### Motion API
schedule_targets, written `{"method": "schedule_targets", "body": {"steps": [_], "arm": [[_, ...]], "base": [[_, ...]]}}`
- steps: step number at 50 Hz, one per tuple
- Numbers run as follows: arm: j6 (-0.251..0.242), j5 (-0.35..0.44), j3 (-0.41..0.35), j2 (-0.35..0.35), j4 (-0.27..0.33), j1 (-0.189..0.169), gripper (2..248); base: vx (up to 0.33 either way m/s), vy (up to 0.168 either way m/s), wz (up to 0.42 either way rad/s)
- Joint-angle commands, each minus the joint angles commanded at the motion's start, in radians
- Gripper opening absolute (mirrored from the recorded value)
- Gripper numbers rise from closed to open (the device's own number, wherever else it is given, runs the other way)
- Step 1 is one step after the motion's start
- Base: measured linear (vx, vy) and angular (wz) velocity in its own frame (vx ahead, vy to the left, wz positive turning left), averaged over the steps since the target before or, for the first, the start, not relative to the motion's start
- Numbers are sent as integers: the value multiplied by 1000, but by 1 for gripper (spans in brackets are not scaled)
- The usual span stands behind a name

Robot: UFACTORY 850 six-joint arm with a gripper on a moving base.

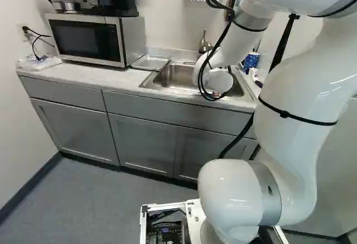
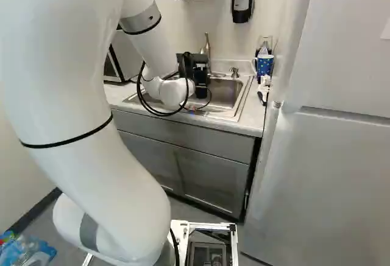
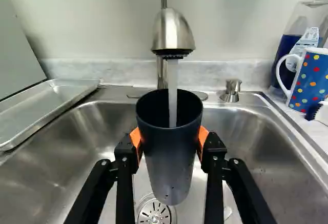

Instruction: Rinse the cup and place it in the tray

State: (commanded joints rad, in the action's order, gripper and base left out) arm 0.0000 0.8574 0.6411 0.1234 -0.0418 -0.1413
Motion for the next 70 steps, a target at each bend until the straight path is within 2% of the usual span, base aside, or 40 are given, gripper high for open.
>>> {"method": "schedule_targets", "body": {"steps": [70], "arm": [[0,0,0,0,0,0,123]], "base": [[0,0,0]]}}
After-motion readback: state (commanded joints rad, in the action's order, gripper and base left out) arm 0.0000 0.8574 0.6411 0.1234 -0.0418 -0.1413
